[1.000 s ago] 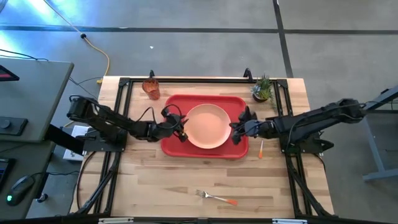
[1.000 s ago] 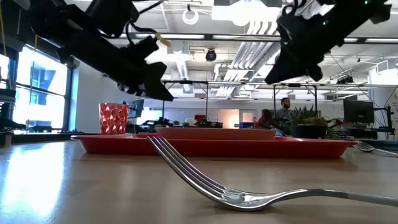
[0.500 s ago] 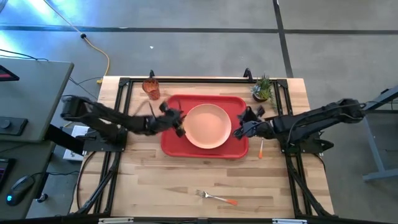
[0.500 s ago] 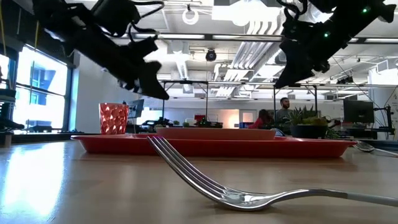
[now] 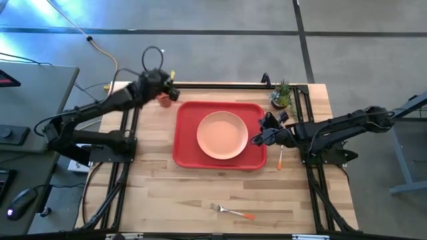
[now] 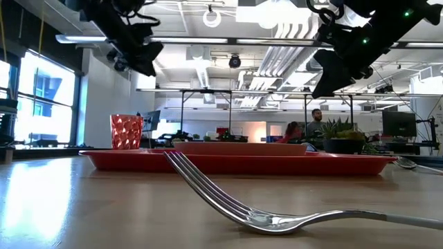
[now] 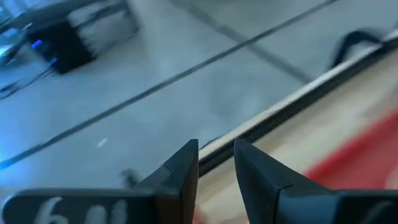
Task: Pick and place plate/cup/fork/spoon on tray
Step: Put the brown cup on the red tray to the top left of the orange plate
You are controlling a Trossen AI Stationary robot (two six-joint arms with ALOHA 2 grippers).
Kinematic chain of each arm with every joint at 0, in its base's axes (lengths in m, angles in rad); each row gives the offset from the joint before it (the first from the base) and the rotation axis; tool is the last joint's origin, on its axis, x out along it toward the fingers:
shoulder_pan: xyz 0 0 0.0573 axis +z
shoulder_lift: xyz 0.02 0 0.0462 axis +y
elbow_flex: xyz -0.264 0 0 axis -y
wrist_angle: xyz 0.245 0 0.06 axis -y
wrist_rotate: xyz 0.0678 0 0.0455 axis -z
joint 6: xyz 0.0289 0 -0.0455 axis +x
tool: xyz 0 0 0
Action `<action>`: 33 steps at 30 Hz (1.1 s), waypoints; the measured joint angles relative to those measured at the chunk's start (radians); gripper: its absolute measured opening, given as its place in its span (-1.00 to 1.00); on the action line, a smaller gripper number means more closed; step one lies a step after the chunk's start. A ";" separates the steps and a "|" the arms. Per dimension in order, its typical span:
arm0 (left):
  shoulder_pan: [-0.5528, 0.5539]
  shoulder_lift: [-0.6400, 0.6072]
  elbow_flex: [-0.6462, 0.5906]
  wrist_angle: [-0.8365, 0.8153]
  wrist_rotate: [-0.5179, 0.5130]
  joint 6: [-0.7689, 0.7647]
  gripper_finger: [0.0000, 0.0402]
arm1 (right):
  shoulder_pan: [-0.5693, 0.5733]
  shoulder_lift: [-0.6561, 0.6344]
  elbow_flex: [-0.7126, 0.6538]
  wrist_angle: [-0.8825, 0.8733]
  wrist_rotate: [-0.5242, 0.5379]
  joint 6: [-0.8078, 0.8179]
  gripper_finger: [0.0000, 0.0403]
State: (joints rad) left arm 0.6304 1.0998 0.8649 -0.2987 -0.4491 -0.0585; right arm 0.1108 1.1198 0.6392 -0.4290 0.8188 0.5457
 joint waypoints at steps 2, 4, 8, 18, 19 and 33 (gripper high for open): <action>0.061 0.022 0.034 -0.041 0.004 0.016 -0.49 | 0.000 0.000 0.000 0.000 0.000 0.007 -0.93; 0.115 0.043 0.040 -0.046 0.027 0.018 -0.47 | 0.000 0.000 0.000 0.000 0.000 0.014 -0.93; 0.228 0.099 0.040 -0.047 0.165 0.013 -0.43 | 0.000 0.000 0.000 0.000 0.000 0.014 -0.93; 0.346 0.194 0.040 -0.185 0.238 -0.045 -0.29 | 0.000 0.000 0.000 0.000 -0.011 0.015 -0.93; 0.345 0.194 0.040 -0.201 0.238 -0.045 -0.27 | 0.000 0.000 0.000 0.000 -0.010 0.014 -0.93; 0.338 0.199 0.040 -0.347 0.214 -0.036 0.15 | 0.000 0.000 0.000 -0.008 0.030 0.015 -0.93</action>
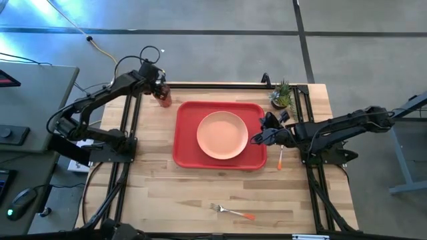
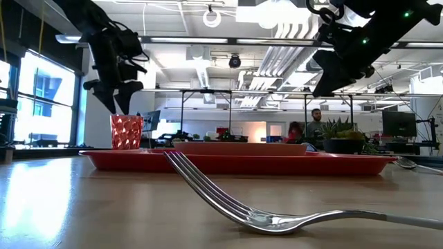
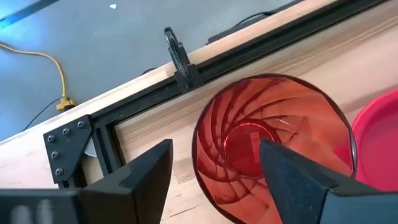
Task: Pick and place plate/cup/fork/spoon on tray
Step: Put the brown cup on the red tray to the top left of the orange plate
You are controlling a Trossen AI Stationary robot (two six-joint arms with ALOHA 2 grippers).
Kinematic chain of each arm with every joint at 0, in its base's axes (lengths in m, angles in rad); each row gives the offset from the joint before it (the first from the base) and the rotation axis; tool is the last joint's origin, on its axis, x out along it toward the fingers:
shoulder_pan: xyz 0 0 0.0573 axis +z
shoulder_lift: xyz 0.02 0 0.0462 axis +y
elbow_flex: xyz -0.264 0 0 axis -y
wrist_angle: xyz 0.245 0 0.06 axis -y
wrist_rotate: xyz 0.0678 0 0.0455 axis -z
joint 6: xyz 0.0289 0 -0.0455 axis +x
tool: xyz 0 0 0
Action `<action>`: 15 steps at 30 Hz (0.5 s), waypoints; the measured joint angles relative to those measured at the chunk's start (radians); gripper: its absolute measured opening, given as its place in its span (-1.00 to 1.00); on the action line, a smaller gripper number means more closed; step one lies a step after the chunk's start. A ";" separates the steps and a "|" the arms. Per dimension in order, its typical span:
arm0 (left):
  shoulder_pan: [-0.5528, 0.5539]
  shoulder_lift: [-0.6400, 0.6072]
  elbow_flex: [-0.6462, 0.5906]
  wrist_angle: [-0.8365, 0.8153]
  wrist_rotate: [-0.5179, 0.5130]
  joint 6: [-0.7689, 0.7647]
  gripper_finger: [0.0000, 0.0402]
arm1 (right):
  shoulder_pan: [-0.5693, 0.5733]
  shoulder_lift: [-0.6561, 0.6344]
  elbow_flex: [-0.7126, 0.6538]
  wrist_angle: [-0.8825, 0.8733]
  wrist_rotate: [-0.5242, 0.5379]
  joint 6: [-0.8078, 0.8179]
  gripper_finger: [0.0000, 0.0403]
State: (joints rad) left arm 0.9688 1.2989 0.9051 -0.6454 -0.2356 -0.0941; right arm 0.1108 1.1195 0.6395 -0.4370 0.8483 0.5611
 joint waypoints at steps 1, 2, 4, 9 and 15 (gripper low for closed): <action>0.000 0.009 0.000 -0.003 0.008 0.003 0.16 | 0.000 0.000 0.000 0.000 -0.011 0.005 -0.93; 0.002 0.022 0.000 -0.006 0.018 0.017 0.16 | 0.000 0.000 0.000 0.000 -0.017 0.007 -0.93; 0.011 0.055 0.000 -0.007 0.035 0.044 0.15 | 0.000 0.000 0.000 0.000 -0.038 0.007 -0.93; 0.022 0.138 0.000 -0.009 0.035 0.065 0.04 | 0.000 0.000 0.000 0.001 -0.123 0.008 -0.93; 0.010 0.161 0.000 -0.010 0.044 0.141 -0.30 | 0.000 0.000 0.000 0.001 -0.165 0.035 -0.93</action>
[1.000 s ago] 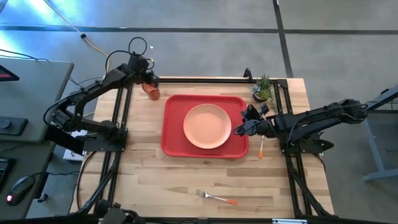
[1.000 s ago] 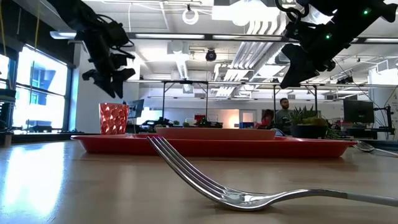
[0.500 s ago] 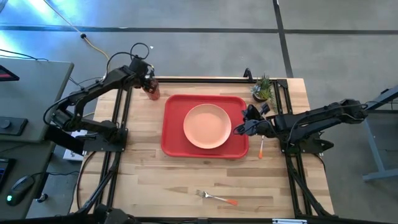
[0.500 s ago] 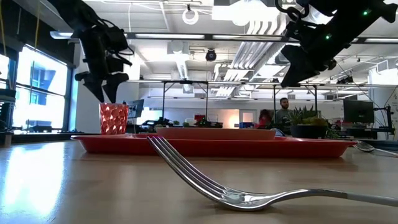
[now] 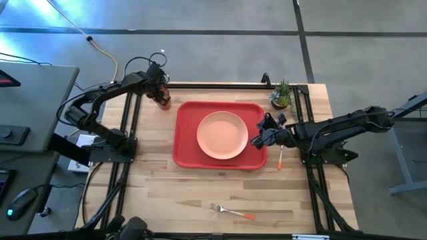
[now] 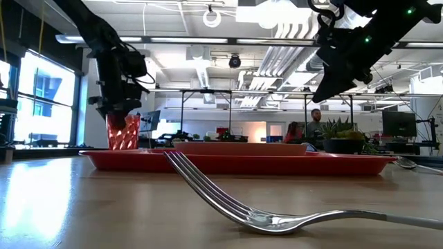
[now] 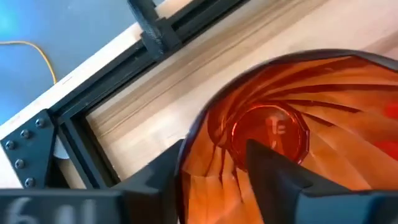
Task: Pick and place plate/cup/fork/spoon on tray
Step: Put the brown cup on the red tray to the top left of the orange plate
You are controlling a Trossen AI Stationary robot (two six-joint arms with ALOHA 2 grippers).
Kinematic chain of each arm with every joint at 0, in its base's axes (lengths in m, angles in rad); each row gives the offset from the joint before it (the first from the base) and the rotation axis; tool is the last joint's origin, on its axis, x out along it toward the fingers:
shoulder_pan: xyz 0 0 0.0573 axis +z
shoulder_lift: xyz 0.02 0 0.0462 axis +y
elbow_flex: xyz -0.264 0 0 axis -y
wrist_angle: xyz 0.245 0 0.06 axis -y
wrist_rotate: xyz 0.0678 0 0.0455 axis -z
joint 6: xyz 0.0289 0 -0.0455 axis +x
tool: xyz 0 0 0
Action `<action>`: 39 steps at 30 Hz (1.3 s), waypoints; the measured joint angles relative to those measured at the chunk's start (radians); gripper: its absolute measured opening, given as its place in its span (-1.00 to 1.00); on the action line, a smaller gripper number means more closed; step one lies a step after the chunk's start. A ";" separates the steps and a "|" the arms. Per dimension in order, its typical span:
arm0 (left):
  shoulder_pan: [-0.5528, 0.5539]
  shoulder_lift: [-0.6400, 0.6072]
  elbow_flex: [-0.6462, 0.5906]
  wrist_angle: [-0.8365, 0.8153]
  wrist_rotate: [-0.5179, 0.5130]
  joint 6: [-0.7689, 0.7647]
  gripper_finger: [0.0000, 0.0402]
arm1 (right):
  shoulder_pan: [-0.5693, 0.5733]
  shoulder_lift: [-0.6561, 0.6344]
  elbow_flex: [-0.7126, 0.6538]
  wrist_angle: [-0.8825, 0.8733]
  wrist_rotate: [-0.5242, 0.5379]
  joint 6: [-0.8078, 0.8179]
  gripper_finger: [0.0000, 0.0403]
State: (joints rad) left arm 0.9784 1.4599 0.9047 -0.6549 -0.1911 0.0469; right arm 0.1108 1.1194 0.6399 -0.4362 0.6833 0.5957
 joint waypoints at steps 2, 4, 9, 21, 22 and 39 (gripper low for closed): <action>-0.012 -0.017 0.000 -0.003 -0.001 0.012 -0.46 | 0.000 0.000 0.000 0.000 -0.002 0.017 -0.93; -0.026 -0.036 0.016 -0.015 -0.002 0.017 -0.64 | 0.000 0.000 0.000 0.000 -0.004 0.030 -0.93; -0.092 -0.109 0.079 -0.029 0.017 0.006 -0.95 | 0.000 0.000 0.000 0.000 -0.005 0.040 -0.93; -0.399 -0.149 0.147 0.009 0.082 -0.067 -0.95 | 0.000 0.000 0.000 0.015 -0.007 0.079 -0.93; -0.420 -0.135 0.147 0.003 0.069 -0.072 -0.95 | 0.000 0.000 0.000 0.019 -0.007 0.079 -0.93; -0.460 0.078 0.147 0.030 0.038 -0.092 -0.86 | 0.024 0.000 0.000 0.016 -0.056 0.158 -0.93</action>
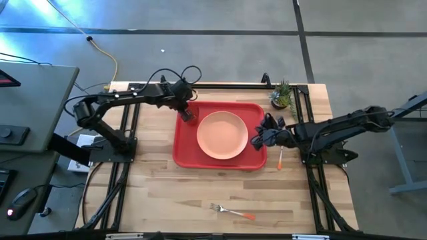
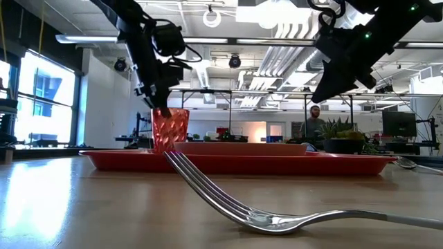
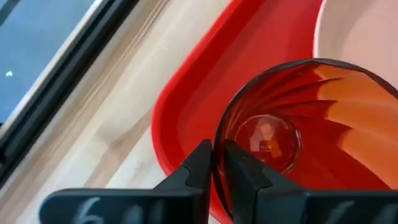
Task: Pick and place plate/cup/fork/spoon on tray
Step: Put the brown cup on the red tray to the top left of the orange plate, then put the orange spoon on the red tray to the right of the orange plate
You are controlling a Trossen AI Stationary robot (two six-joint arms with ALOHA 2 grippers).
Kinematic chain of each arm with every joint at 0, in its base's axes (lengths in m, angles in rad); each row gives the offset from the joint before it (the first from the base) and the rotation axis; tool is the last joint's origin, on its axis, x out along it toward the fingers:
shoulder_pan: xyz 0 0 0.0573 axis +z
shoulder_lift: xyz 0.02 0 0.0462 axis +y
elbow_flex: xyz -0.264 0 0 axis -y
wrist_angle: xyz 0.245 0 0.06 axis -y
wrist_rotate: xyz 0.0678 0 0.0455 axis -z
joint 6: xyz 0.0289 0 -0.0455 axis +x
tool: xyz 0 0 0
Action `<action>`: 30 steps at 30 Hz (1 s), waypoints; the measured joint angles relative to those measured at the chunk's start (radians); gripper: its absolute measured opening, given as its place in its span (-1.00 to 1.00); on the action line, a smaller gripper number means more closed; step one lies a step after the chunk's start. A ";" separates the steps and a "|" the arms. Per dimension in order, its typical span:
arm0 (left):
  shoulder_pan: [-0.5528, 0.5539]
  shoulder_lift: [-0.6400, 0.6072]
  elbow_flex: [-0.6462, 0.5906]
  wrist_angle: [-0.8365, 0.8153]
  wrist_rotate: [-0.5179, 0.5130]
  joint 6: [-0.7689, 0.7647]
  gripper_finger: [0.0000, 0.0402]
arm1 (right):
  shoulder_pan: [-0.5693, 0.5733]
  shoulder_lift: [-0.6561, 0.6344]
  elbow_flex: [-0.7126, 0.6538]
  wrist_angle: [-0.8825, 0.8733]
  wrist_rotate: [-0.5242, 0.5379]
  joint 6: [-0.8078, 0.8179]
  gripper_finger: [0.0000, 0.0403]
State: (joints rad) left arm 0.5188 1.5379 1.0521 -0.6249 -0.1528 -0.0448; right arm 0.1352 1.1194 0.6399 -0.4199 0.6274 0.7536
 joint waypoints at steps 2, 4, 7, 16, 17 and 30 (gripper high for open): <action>0.005 0.000 0.000 0.000 -0.024 0.013 -0.81 | 0.019 0.000 0.000 0.017 0.014 0.005 -0.93; 0.005 -0.013 -0.001 0.000 -0.068 0.036 -0.75 | 0.035 0.000 0.000 0.056 0.013 -0.030 -0.93; 0.006 -0.056 -0.001 0.023 -0.127 0.049 -0.64 | 0.051 0.000 0.000 0.113 0.035 -0.060 -0.93; -0.034 -0.205 -0.008 0.093 -0.202 0.098 -0.34 | 0.017 0.047 0.000 0.134 0.121 0.083 -0.93; -0.044 -0.224 -0.008 0.110 -0.207 0.106 -0.33 | 0.014 0.052 0.000 0.134 0.100 0.080 -0.93; -0.368 -0.348 -0.008 0.267 -0.218 0.035 -0.37 | 0.023 0.059 0.000 0.139 -0.157 -0.118 -0.93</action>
State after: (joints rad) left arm 0.1506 1.1898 1.0443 -0.3583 -0.3713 -0.0096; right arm 0.1581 1.1786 0.6403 -0.2814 0.4704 0.6353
